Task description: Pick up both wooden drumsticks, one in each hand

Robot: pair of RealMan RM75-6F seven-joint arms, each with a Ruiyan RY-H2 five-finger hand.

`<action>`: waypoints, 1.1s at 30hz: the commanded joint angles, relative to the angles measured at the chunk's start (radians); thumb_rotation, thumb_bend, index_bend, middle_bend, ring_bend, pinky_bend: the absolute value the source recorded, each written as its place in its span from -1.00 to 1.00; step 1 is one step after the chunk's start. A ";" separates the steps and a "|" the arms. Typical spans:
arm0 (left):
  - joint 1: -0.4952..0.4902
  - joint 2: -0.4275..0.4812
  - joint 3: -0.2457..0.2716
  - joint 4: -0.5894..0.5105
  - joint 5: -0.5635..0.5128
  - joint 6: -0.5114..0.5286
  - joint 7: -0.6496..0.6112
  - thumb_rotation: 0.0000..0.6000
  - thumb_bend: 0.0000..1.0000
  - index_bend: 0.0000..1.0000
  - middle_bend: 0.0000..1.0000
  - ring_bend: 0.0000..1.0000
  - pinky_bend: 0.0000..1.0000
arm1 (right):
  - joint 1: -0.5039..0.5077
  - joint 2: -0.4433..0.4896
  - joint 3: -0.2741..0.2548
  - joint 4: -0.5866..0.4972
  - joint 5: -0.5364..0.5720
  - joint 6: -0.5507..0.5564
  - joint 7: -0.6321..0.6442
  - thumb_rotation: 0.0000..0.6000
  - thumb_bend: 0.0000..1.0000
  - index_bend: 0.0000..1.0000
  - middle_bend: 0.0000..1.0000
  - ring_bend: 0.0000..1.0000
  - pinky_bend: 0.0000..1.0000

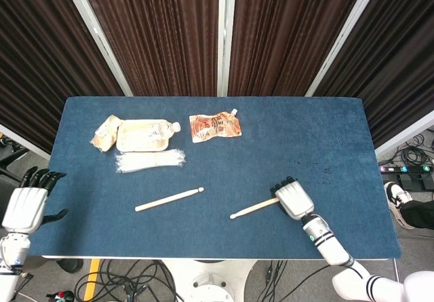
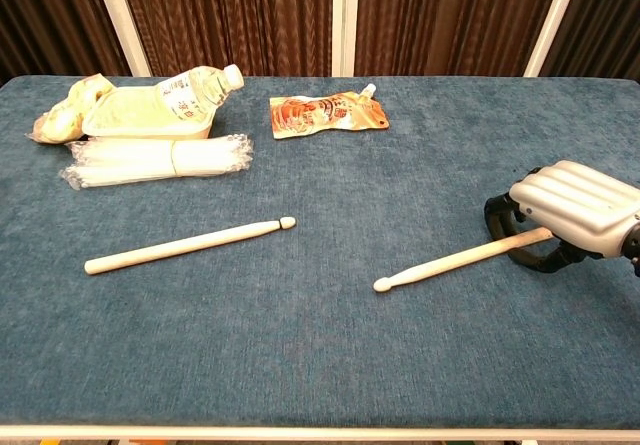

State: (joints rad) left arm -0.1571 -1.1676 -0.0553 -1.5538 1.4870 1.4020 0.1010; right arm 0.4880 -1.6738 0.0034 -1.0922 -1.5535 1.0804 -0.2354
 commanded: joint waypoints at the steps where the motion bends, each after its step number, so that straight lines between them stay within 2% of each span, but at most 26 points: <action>1: -0.043 0.013 -0.011 -0.022 0.034 -0.031 0.019 1.00 -0.94 -0.57 -0.53 -0.73 -0.79 | -0.006 0.014 0.015 -0.006 -0.006 0.043 0.033 1.00 -0.17 0.35 0.27 -0.07 -0.31; 6: -0.129 0.017 -0.037 -0.056 0.057 -0.114 0.020 1.00 -0.94 -0.54 -0.53 -0.72 -0.69 | -0.011 0.090 0.064 -0.064 0.015 0.100 0.078 1.00 -0.09 0.40 0.30 -0.03 -0.28; 9: -0.192 -0.001 -0.062 -0.074 0.034 -0.191 0.028 1.00 -0.94 -0.49 -0.46 -0.53 -0.49 | -0.015 0.156 0.103 -0.118 0.044 0.122 0.095 1.00 -0.07 0.42 0.31 -0.01 -0.27; 13: -0.265 -0.055 -0.086 -0.096 -0.039 -0.302 0.066 1.00 -0.94 -0.38 -0.32 -0.23 -0.12 | -0.024 0.235 0.150 -0.182 0.080 0.154 0.099 1.00 -0.06 0.44 0.31 -0.01 -0.26; 18: -0.329 -0.175 -0.092 -0.086 -0.153 -0.400 0.137 1.00 -0.90 -0.24 -0.19 0.02 0.22 | -0.036 0.315 0.192 -0.246 0.128 0.168 0.113 1.00 -0.06 0.44 0.31 0.00 -0.26; 22: -0.350 -0.264 -0.075 -0.067 -0.204 -0.418 0.206 1.00 -0.83 -0.14 -0.06 0.18 0.33 | -0.048 0.348 0.201 -0.266 0.150 0.174 0.127 1.00 -0.06 0.44 0.31 0.00 -0.25; 26: -0.353 -0.335 -0.052 -0.051 -0.252 -0.407 0.276 1.00 -0.82 -0.13 -0.01 0.23 0.38 | -0.056 0.364 0.193 -0.263 0.166 0.161 0.136 1.00 -0.06 0.44 0.31 0.00 -0.25; 33: -0.342 -0.403 -0.027 -0.022 -0.318 -0.352 0.402 1.00 -0.83 -0.14 -0.01 0.28 0.41 | -0.061 0.354 0.181 -0.237 0.172 0.153 0.166 1.00 -0.06 0.45 0.31 0.00 -0.25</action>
State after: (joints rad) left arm -0.5037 -1.5497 -0.0933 -1.5864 1.1928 1.0329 0.4780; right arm 0.4276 -1.3162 0.1864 -1.3344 -1.3821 1.2343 -0.0749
